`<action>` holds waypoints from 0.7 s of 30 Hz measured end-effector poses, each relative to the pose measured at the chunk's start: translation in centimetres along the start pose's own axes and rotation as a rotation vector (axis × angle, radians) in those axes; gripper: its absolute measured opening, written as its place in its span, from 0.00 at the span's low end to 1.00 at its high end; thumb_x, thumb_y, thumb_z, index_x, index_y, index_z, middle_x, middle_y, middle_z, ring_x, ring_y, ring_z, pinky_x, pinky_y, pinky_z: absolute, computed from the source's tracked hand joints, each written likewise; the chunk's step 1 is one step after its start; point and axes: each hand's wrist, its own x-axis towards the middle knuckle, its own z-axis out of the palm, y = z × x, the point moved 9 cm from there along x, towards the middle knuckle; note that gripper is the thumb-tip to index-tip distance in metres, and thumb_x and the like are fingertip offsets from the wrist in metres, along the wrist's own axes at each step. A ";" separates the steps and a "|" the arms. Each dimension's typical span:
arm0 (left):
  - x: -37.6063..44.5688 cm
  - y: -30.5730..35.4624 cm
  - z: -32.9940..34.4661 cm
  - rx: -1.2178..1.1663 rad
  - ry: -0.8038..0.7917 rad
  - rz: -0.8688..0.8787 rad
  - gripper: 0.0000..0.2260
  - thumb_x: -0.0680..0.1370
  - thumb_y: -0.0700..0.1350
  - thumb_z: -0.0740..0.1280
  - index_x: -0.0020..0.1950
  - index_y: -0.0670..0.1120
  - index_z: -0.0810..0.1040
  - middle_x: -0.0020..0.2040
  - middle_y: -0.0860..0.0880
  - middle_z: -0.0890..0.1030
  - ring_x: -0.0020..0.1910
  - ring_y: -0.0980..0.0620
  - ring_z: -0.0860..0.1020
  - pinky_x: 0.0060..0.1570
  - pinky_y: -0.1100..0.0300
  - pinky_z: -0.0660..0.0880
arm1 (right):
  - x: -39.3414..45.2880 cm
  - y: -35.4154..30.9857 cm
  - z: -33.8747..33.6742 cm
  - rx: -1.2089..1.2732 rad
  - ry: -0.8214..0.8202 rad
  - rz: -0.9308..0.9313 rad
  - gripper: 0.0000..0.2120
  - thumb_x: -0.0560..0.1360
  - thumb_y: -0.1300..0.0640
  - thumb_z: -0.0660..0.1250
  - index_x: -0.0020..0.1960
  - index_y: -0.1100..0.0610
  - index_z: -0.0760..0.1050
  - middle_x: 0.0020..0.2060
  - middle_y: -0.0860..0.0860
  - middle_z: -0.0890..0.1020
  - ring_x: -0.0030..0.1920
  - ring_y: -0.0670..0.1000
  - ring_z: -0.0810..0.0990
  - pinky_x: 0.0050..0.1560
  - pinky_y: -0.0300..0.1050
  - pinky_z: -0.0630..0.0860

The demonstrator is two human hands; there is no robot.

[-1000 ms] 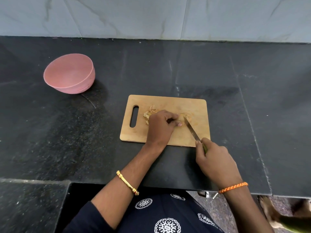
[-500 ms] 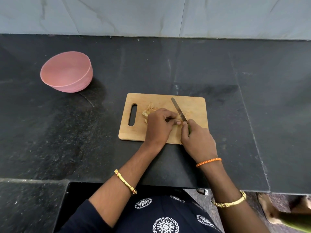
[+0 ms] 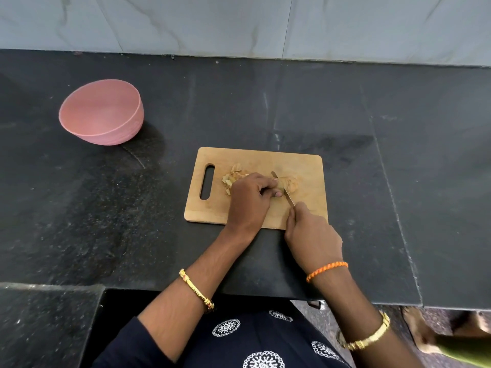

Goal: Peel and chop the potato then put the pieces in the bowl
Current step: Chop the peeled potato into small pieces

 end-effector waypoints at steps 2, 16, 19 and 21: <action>0.1 -0.1 0.0 0.005 0.004 -0.004 0.06 0.70 0.33 0.72 0.45 0.39 0.84 0.40 0.47 0.83 0.37 0.68 0.76 0.43 0.77 0.71 | -1.5 0.9 0.2 -0.016 -0.015 0.013 0.11 0.82 0.48 0.48 0.49 0.54 0.63 0.43 0.58 0.80 0.44 0.62 0.79 0.36 0.46 0.64; 0.3 -0.7 -0.3 -0.026 -0.025 -0.097 0.05 0.66 0.36 0.76 0.40 0.41 0.83 0.39 0.48 0.84 0.40 0.56 0.81 0.47 0.64 0.77 | 0.9 -0.5 -1.4 0.116 0.143 -0.081 0.12 0.81 0.47 0.50 0.43 0.53 0.63 0.33 0.53 0.72 0.36 0.60 0.72 0.35 0.47 0.65; 0.3 -0.7 -0.3 -0.007 -0.025 -0.082 0.05 0.67 0.36 0.75 0.41 0.41 0.83 0.41 0.47 0.84 0.41 0.56 0.81 0.48 0.64 0.77 | 1.4 -0.6 -0.9 0.099 0.135 -0.059 0.12 0.81 0.47 0.49 0.44 0.53 0.63 0.34 0.54 0.72 0.36 0.59 0.71 0.36 0.46 0.65; 0.3 -0.7 -0.3 0.002 -0.028 -0.070 0.05 0.67 0.36 0.75 0.42 0.40 0.83 0.41 0.47 0.84 0.42 0.56 0.81 0.48 0.65 0.77 | 1.3 -0.7 -0.9 0.095 0.141 -0.050 0.12 0.81 0.48 0.50 0.44 0.54 0.64 0.33 0.54 0.72 0.35 0.58 0.70 0.36 0.46 0.66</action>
